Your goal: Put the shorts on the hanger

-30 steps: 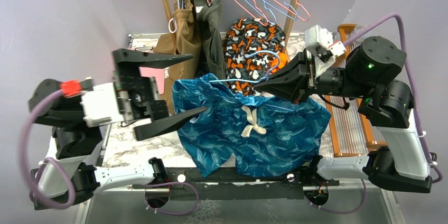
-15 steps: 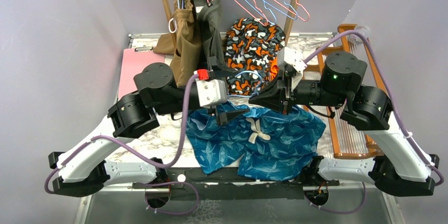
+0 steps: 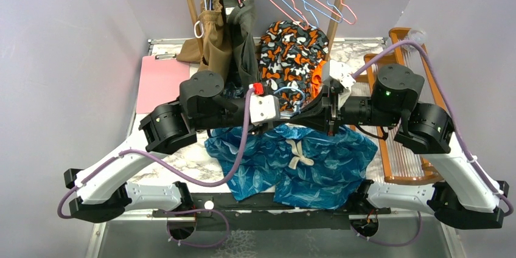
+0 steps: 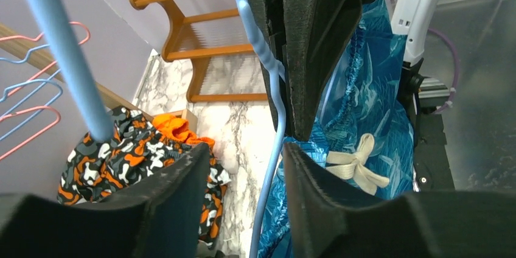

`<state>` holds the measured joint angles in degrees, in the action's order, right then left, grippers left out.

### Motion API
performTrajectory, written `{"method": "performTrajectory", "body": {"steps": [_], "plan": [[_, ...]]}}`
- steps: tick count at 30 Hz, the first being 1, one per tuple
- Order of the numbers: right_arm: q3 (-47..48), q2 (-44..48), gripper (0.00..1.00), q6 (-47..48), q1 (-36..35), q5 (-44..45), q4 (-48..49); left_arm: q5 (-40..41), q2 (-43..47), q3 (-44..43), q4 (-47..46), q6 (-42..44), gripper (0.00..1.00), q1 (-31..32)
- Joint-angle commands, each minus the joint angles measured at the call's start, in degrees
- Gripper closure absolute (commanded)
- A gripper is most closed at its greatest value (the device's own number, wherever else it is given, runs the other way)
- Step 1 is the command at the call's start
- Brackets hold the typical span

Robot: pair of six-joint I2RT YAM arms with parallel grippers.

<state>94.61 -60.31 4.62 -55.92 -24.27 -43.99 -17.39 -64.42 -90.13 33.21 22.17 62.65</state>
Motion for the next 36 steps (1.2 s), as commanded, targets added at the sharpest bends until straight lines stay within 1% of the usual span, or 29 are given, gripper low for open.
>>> {"method": "performTrajectory", "body": {"steps": [1,8,9,10,13,15,16,18,24,28,32,34,36], "plan": [[-0.6,1.2,0.99,0.9,-0.1,-0.7,1.4,-0.1,-0.3,0.5,1.5,1.0,0.56,0.0],[-2.1,1.6,0.99,0.3,-0.1,-0.6,1.1,0.4,-0.2,1.4,1.2,1.3,0.98,0.0],[-2.4,1.9,0.98,0.2,-0.2,-0.6,1.1,0.5,0.1,1.6,1.0,1.2,1.0,0.0],[-2.7,2.2,0.93,-0.1,-0.2,-0.8,1.1,0.6,0.3,2.0,0.8,1.2,1.0,0.0],[-4.0,3.3,0.7,-1.2,-0.1,-1.4,1.8,0.0,1.4,3.5,-0.5,0.9,1.0,0.0],[-5.8,4.6,0.58,-2.5,-0.2,-1.6,3.1,-1.0,2.1,4.5,-1.6,0.6,1.0,0.0],[-7.2,5.4,0.55,-3.4,-0.2,-1.6,4.3,-1.5,2.5,4.9,-2.1,0.3,1.0,0.0],[-9.9,6.9,0.52,-5.3,-0.1,-1.8,7.2,-2.8,3.0,5.4,-2.8,0.2,1.0,0.0],[-14.3,8.6,0.51,-10.0,-0.2,-1.8,15.7,-6.4,3.3,5.3,-3.6,-0.5,1.0,0.0],[-14.1,8.4,0.51,-10.6,-0.2,-0.3,17.7,-8.8,3.2,4.7,-4.1,-1.6,1.0,0.0],[-13.5,7.3,0.54,-11.4,-0.1,-1.4,18.7,-9.7,3.3,4.4,-4.3,-2.0,1.0,0.0],[-13.6,6.8,0.6,-11.8,-0.2,-1.8,19.5,-10.3,3.3,4.2,-4.5,-2.2,1.0,0.0],[-13.8,6.6,0.72,-12.1,-0.1,-2.3,20.0,-10.6,3.4,4.2,-4.8,-2.4,1.0,0.0]]}}
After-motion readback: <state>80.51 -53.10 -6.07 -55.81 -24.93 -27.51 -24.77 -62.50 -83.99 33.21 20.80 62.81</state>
